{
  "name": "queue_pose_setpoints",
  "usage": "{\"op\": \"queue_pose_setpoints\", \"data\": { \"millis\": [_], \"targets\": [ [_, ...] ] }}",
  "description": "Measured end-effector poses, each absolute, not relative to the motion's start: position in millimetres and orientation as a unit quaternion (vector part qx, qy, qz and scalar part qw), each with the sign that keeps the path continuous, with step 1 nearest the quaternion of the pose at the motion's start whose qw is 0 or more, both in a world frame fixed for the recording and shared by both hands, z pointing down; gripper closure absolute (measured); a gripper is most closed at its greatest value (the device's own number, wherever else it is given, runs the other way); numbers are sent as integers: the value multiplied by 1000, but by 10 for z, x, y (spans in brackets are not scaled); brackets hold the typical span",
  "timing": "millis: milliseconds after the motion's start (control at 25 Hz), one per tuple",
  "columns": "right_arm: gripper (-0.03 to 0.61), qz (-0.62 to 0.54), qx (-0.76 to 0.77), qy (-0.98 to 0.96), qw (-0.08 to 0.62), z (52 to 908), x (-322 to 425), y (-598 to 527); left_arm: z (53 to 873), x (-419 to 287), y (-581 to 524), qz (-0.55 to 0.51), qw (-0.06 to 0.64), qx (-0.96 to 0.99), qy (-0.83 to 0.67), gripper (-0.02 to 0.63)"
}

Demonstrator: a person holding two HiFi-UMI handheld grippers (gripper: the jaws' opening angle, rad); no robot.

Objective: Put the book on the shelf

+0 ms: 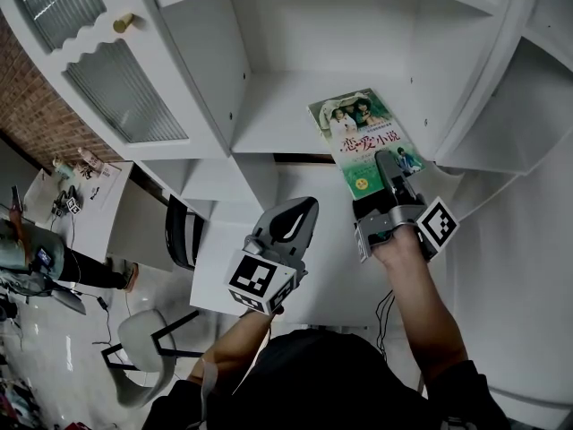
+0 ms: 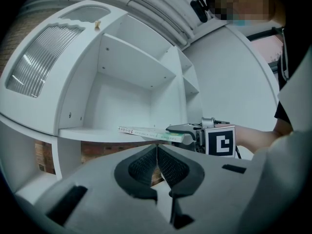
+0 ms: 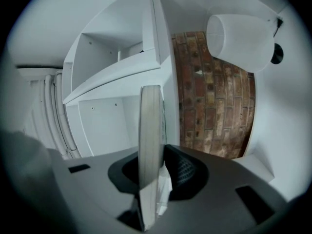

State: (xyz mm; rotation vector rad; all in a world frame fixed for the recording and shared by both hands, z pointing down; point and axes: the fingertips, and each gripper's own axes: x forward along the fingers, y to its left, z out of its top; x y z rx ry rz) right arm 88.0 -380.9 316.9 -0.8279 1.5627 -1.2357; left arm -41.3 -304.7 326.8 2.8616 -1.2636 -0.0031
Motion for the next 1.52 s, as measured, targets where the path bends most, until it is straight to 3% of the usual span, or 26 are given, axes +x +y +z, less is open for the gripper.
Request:
{"op": "queue_pose_setpoints", "data": {
  "millis": [160, 320, 560, 760, 1520],
  "targets": [
    [495, -489, -332, 653, 474, 3110, 876, -3818, 3321, -376, -3011, 2, 3, 917, -399, 595],
    [428, -498, -307, 658, 474, 3108, 831, -3725, 3360, -371, -3005, 5, 9, 916, -400, 595],
    [428, -479, -305, 689, 450, 3176, 853, -3418, 3412, -333, -2964, -3, 21, 921, -388, 595],
    [492, -475, -299, 693, 453, 3173, 899, -3349, 3430, -291, -2932, -4, 23, 922, -387, 595],
    [497, -474, -309, 677, 471, 3169, 749, -3764, 3494, -402, -2865, -8, 36, 916, -400, 595]
  ]
}}
